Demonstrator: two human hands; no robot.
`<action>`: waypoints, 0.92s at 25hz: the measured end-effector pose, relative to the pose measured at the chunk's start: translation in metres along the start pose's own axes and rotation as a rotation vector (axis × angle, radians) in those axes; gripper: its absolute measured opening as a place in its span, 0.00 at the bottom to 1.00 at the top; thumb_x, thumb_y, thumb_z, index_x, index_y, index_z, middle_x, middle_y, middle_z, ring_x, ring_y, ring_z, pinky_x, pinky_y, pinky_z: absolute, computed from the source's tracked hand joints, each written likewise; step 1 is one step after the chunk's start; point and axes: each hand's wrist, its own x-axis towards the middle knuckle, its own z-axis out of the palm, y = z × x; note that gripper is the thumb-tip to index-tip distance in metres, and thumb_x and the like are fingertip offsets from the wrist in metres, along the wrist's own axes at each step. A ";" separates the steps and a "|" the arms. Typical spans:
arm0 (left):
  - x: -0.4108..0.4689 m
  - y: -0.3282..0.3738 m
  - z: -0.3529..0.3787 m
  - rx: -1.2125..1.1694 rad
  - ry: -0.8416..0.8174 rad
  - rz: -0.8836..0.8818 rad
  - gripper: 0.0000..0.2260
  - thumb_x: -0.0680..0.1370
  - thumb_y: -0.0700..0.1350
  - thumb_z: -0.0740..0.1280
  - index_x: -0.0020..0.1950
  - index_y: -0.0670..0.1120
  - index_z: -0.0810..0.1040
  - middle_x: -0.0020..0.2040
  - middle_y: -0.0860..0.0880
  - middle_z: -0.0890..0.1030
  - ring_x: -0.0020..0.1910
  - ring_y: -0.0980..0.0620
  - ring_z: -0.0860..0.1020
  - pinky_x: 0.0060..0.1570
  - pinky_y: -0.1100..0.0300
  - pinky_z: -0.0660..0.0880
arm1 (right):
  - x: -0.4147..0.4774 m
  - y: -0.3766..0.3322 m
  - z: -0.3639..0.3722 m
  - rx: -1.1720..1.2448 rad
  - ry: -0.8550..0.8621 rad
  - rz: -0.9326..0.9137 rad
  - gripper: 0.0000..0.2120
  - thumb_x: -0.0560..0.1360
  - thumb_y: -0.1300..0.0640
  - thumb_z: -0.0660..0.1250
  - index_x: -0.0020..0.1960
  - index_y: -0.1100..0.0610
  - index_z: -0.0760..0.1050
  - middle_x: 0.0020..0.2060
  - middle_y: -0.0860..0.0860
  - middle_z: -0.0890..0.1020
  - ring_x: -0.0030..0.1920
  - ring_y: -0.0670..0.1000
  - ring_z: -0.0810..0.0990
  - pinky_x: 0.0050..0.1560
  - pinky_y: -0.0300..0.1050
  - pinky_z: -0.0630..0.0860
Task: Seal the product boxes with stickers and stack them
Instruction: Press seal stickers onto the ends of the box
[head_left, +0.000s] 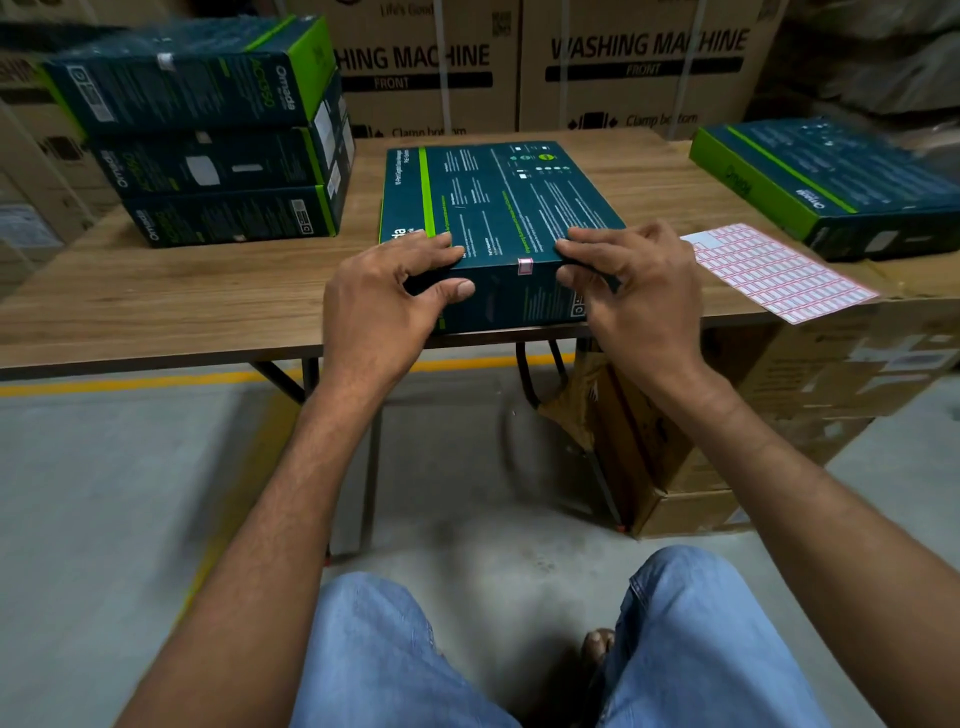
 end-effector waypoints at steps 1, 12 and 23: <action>0.000 0.000 0.001 -0.018 0.001 -0.005 0.18 0.74 0.51 0.79 0.62 0.49 0.86 0.63 0.53 0.85 0.68 0.56 0.79 0.71 0.52 0.75 | 0.001 -0.002 -0.001 0.006 -0.004 0.010 0.14 0.78 0.50 0.73 0.63 0.49 0.84 0.60 0.45 0.85 0.56 0.50 0.75 0.53 0.57 0.76; 0.002 -0.003 -0.002 -0.024 -0.036 0.006 0.19 0.74 0.53 0.79 0.63 0.49 0.86 0.63 0.53 0.84 0.68 0.58 0.79 0.71 0.54 0.75 | 0.009 -0.012 0.019 -0.009 -0.053 -0.183 0.12 0.80 0.46 0.70 0.61 0.46 0.84 0.59 0.43 0.84 0.57 0.53 0.75 0.52 0.49 0.66; -0.008 0.013 -0.014 0.029 -0.165 -0.045 0.19 0.79 0.47 0.75 0.70 0.52 0.81 0.71 0.56 0.79 0.76 0.55 0.70 0.77 0.54 0.65 | 0.004 -0.017 -0.022 0.035 -0.213 0.092 0.21 0.80 0.47 0.70 0.72 0.50 0.77 0.70 0.45 0.78 0.65 0.46 0.66 0.66 0.52 0.71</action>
